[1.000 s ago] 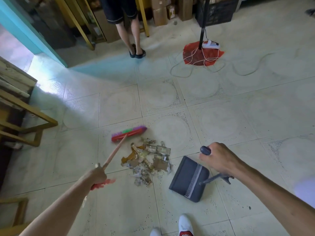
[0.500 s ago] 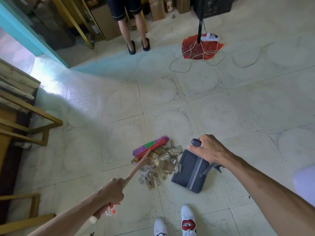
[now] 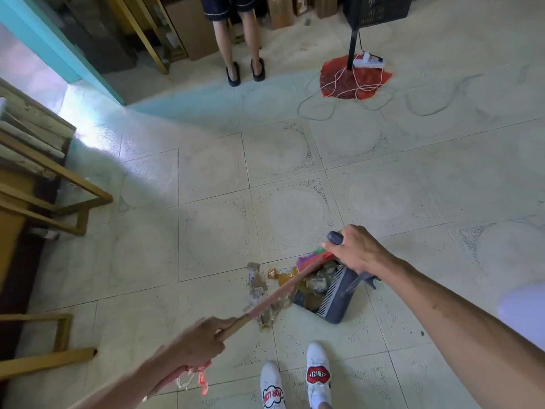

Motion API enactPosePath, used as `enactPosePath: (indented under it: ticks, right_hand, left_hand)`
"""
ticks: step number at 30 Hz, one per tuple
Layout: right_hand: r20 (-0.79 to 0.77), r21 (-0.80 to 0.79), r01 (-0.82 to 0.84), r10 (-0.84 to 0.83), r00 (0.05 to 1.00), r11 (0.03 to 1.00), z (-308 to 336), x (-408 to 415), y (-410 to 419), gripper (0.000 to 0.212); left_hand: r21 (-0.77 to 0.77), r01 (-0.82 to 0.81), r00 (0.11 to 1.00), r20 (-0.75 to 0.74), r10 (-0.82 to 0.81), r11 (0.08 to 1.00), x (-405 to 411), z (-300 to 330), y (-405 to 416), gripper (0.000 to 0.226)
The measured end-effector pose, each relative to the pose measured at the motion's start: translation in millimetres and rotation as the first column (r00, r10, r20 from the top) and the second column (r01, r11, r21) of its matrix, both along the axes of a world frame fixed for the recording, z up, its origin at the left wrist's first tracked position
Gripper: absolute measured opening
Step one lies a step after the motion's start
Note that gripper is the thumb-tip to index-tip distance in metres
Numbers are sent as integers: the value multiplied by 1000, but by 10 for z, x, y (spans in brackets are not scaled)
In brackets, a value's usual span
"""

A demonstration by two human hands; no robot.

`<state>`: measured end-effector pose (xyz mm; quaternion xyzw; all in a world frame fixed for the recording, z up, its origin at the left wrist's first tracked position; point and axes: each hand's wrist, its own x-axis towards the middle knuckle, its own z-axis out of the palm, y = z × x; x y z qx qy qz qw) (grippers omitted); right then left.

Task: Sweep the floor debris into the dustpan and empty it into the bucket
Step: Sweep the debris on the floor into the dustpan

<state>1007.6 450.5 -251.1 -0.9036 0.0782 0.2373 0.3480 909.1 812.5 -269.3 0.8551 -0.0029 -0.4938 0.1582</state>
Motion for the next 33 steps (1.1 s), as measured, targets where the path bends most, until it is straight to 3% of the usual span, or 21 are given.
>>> enactPosePath:
  ticks: [5, 8, 13, 16, 20, 22, 26, 33]
  right_hand:
    - [-48, -15, -46, 45, 998, 999, 62, -101, -34, 32]
    - [-95, -31, -144, 141, 985, 989, 114, -177, 6, 33]
    - [-176, -2, -280, 275, 945, 960, 152, -393, 230, 32]
    - [-157, -26, -365, 357, 921, 931, 162, -505, 325, 33]
    - [-166, -22, -407, 399, 902, 913, 147, -611, 481, 31]
    - [-107, -44, -395, 389, 915, 917, 79, -692, 577, 34]
    - [57, -98, -393, 399, 915, 915, 50, -831, 695, 44]
    - [108, -76, -403, 409, 906, 912, 94, -853, 588, 49]
  left_hand:
    - [23, -69, 996, 59, 68, 997, -184, 246, 197, 62]
    - [133, -112, 993, 56, 105, 985, -131, 311, 227, 65]
    - [203, -282, 959, 66, 275, 938, -174, 228, 84, 39]
    - [183, -475, 877, 21, 479, 861, -396, 65, -33, 30]
    - [120, -700, 693, -122, 710, 704, -854, -89, -288, 24]
    - [88, -750, 631, -203, 749, 656, -1041, -108, -451, 8]
    - [34, -818, 551, -244, 798, 575, -1253, 49, -821, 9]
    - [-40, -727, 673, -238, 700, 686, -1066, 378, -915, 24]
